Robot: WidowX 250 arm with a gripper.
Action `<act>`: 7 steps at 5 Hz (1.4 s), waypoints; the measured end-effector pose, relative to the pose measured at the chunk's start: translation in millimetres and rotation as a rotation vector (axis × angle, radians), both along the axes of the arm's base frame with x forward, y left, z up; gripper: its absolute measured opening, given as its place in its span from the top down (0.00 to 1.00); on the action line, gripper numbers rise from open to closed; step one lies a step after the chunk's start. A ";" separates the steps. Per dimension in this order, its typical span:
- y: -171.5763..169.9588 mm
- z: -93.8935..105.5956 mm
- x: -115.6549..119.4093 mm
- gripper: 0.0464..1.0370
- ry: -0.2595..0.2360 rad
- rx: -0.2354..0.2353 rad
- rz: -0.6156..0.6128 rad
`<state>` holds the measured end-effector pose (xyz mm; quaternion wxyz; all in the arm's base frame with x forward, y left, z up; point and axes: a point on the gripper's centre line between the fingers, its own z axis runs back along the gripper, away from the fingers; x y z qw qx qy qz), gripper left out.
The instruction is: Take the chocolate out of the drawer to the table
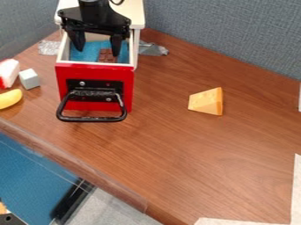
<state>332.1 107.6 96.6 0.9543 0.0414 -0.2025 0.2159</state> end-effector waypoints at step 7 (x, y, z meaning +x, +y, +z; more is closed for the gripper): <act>1.1 -32.5 3.2 0.38 0.021 -0.011 0.042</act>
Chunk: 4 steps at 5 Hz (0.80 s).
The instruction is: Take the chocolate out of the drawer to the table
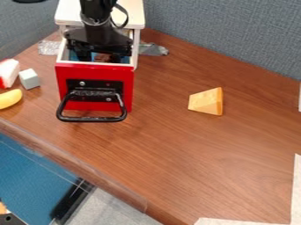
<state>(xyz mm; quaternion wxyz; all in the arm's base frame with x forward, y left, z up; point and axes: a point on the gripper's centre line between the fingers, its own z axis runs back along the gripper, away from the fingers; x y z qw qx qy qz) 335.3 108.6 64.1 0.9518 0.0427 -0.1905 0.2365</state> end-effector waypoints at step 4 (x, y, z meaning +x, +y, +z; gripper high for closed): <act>-18.4 56.6 -3.8 0.43 -0.110 -0.067 -0.125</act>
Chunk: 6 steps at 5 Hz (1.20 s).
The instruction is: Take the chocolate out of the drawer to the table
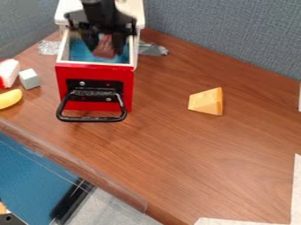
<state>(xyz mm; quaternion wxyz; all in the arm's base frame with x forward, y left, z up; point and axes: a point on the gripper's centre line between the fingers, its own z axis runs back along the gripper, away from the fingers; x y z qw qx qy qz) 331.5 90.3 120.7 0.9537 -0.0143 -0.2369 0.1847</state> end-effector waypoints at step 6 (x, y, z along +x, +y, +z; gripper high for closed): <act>-156.7 -9.8 -87.8 0.43 0.017 -0.032 -0.582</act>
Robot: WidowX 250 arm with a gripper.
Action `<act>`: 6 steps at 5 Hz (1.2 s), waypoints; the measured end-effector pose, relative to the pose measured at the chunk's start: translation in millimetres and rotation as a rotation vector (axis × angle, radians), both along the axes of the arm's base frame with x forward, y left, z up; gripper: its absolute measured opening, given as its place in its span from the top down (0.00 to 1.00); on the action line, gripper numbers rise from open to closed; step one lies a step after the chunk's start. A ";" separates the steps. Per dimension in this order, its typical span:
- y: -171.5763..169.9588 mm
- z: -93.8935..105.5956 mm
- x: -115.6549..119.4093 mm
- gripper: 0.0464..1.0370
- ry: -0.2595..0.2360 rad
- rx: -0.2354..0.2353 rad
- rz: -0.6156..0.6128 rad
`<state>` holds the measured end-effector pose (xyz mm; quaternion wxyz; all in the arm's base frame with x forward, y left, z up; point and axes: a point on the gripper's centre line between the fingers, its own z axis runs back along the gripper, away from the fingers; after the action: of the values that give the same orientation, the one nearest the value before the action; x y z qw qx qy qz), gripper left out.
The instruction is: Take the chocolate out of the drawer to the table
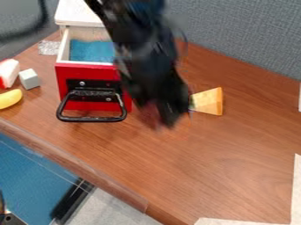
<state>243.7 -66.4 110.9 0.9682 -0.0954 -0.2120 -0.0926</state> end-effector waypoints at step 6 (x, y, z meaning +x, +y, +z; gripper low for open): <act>-26.9 -100.8 32.3 0.35 0.163 0.132 -0.062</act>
<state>276.0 -93.4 10.1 0.9831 -0.0452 -0.1228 -0.1283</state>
